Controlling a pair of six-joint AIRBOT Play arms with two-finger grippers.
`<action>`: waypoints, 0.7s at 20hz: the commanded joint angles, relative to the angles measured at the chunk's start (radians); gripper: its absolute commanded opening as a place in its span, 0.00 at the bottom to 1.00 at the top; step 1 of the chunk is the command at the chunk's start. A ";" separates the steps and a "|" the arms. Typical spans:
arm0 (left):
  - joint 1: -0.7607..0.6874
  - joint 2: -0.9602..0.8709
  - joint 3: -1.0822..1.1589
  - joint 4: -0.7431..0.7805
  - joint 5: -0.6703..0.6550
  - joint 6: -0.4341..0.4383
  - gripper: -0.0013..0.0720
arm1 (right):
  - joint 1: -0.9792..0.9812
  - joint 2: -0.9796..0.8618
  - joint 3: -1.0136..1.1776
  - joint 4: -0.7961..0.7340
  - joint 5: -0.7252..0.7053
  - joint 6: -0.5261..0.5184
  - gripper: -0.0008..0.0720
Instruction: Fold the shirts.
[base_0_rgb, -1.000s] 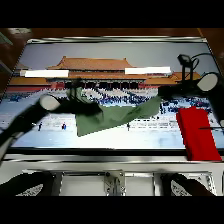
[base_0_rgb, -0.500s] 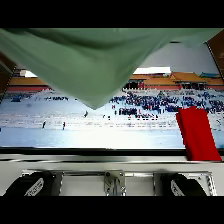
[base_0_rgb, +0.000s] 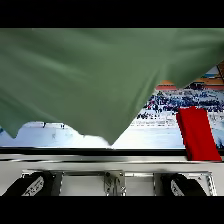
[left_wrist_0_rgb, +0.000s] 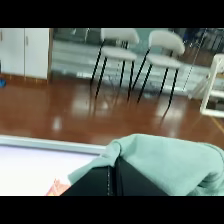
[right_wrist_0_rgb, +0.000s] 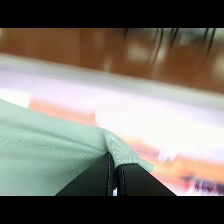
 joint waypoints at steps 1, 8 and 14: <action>0.006 -0.158 0.004 -0.074 -0.001 -0.004 0.07 | 0.000 -0.105 -0.098 0.015 0.314 0.079 0.10; -0.148 -0.644 0.004 -0.310 -0.001 0.004 0.07 | 0.000 -0.325 -0.404 0.018 0.039 0.151 0.10; -0.347 -0.959 0.004 -0.308 -0.045 -0.055 0.10 | 0.000 -0.506 -0.407 0.082 -0.065 0.162 0.10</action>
